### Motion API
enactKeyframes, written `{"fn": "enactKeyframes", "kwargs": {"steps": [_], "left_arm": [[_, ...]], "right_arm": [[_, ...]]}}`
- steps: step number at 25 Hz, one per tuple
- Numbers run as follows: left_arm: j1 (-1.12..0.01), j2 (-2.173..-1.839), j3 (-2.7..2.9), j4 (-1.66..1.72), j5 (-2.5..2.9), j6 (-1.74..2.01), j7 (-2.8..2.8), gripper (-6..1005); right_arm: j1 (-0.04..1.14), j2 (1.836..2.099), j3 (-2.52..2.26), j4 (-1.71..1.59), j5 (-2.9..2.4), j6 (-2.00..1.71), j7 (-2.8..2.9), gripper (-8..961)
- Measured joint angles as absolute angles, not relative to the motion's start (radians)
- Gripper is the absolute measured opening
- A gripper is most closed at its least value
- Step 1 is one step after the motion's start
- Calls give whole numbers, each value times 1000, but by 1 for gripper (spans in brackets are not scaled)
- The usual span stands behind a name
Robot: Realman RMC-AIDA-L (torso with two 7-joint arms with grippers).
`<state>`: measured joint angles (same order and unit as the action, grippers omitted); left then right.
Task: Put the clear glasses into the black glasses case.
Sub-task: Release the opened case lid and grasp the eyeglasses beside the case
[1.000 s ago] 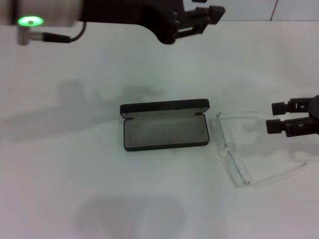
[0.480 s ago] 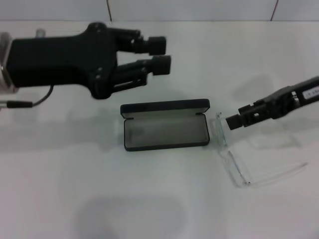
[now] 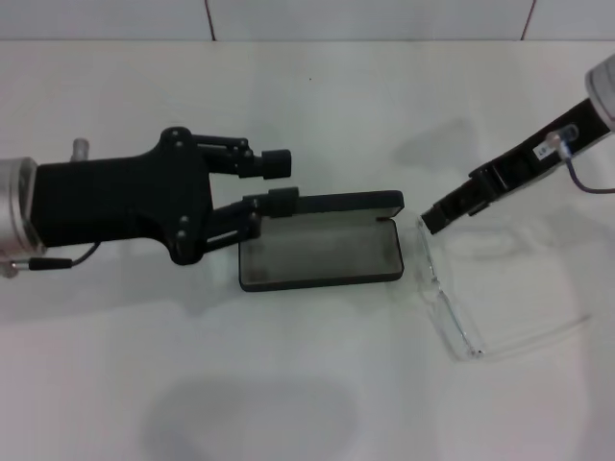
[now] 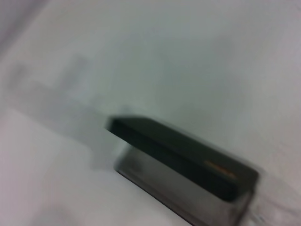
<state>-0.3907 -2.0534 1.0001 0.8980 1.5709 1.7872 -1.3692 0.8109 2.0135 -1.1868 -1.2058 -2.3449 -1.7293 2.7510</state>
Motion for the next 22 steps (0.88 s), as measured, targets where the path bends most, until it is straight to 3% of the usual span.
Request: {"fn": "enactKeyframes", "kwargs": {"steps": [7,22], "left_arm": [[-397,-2059,999,856,1606,1780,-1287,334],[-418,-2065,999,786,1616,1749,-1225,333]], "right_arm": [[875,2027,-1316,-1164,-2436,-1726,2838,705],[901,2028,-1407,-1017,-2430,-1609,2839,703]]}}
